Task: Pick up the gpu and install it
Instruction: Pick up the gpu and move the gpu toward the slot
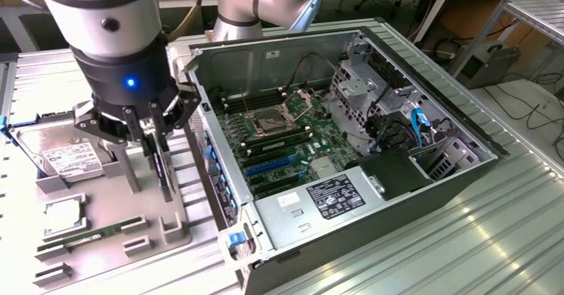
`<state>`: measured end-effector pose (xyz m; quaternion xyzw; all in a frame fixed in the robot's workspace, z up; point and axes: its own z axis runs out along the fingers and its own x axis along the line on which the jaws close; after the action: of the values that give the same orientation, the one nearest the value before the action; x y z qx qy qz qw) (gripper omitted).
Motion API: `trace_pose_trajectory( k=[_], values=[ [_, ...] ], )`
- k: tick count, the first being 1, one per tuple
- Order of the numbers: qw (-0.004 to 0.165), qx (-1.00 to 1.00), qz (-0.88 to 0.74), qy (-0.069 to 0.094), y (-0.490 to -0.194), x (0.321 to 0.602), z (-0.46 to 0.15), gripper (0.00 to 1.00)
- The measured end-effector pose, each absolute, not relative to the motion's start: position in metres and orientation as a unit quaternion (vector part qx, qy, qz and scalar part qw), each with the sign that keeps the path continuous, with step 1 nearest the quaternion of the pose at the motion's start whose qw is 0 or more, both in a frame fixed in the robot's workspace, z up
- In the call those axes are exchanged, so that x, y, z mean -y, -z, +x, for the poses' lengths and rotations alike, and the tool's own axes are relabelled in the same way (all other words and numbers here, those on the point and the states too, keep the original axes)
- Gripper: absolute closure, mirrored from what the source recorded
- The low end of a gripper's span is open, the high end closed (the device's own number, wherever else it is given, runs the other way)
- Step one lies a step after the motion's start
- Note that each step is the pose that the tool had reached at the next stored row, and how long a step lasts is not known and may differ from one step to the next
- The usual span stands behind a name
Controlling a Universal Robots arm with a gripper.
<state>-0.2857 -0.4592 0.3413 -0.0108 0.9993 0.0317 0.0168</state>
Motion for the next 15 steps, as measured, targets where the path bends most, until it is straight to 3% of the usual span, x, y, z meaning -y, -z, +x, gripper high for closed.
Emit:
trace_pose_trajectory(
  k=[15],
  values=[
    [0.003,-0.999,-0.014,-0.033,-0.433,0.472,-0.257,0.74]
  ],
)
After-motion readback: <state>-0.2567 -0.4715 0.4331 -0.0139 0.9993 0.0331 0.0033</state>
